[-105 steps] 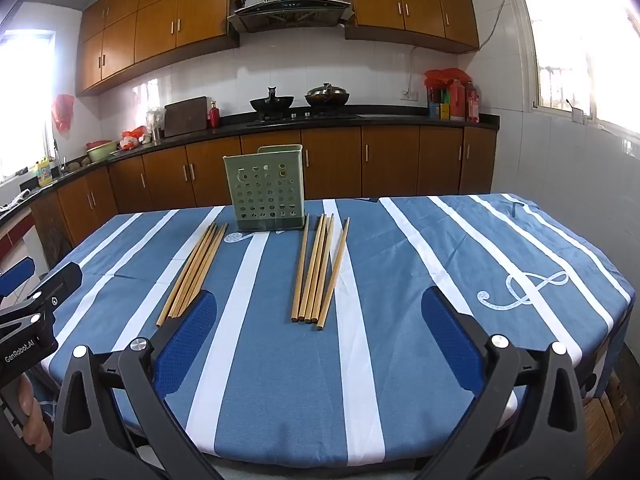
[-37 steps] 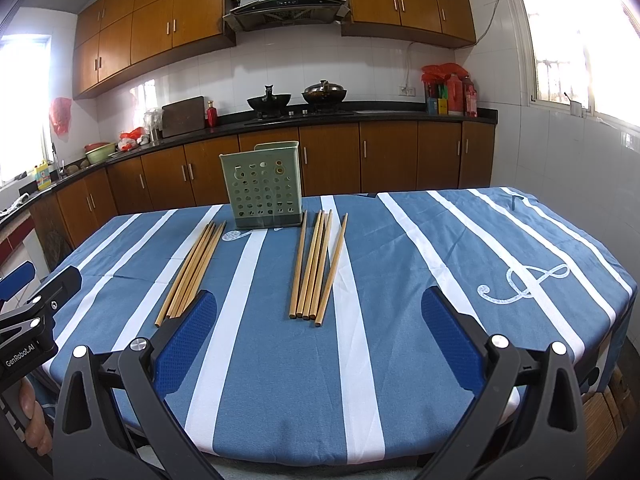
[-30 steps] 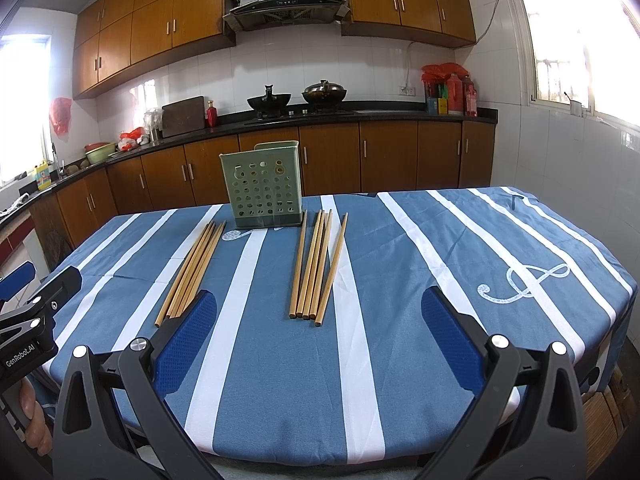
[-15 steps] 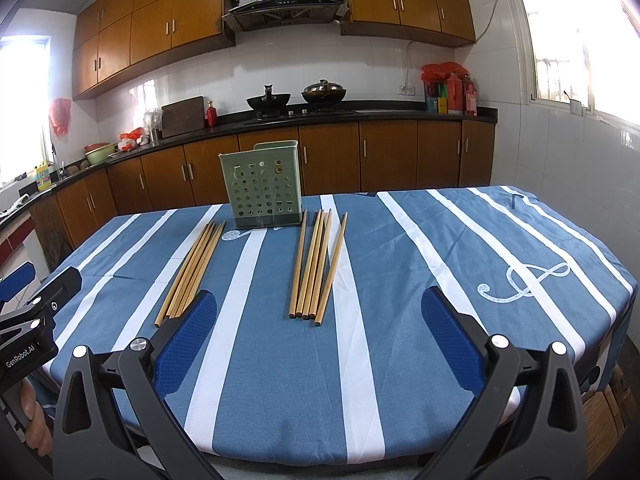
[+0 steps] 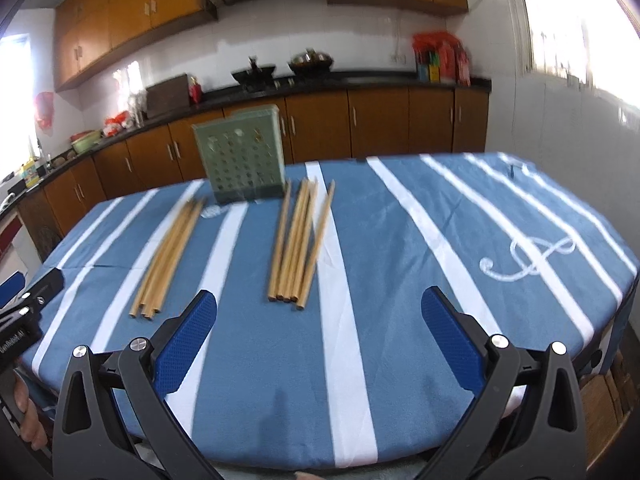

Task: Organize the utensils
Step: 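Grasp one wooden chopstick with the left tool while the right tool grasps another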

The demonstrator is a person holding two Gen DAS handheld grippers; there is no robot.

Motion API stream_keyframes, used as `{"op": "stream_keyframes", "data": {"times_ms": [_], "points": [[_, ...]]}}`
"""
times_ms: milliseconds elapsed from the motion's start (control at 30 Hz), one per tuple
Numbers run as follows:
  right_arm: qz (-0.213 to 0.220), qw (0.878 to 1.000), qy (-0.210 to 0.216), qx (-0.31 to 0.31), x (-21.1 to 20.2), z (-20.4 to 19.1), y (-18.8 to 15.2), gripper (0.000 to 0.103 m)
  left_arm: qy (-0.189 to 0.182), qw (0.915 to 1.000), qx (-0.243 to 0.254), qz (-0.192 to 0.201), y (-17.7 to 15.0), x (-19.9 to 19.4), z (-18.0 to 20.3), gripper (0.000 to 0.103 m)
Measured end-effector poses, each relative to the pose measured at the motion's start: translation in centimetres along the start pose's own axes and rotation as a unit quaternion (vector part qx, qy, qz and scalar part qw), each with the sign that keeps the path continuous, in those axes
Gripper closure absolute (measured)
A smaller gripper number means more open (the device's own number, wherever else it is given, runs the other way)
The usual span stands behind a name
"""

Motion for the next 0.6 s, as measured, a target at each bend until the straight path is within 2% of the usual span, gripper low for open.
{"op": "stream_keyframes", "data": {"times_ms": [200,400,533,600], "points": [[-0.058,0.998,-0.006,0.030,4.2,1.9,0.3,0.005,0.015,0.9972,-0.012,-0.072,0.9,5.2,-1.8,0.004],[-0.115,0.992,0.024,0.054,9.4,2.5,1.6,0.041,0.015,0.9927,-0.013,-0.119,1.8,9.4,-2.1,0.004],[-0.132,0.987,0.053,0.070,12.0,2.0,2.2,0.066,0.011,0.9905,-0.010,-0.137,2.3,11.6,-1.6,0.014],[-0.140,0.986,0.063,0.071,13.0,1.7,2.4,0.070,0.006,0.9889,-0.012,-0.148,2.3,12.6,-1.4,0.021]]}}
Point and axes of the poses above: each gripper's, at about its wrist camera, not at the fingertips, and x roughly the way its jaws point, z to its right, y to its top, the point moved 8 cm from there along x, roughly the way its jaws point, and after that the axes turned 9 degrees about -x, right-handed, at the moved point
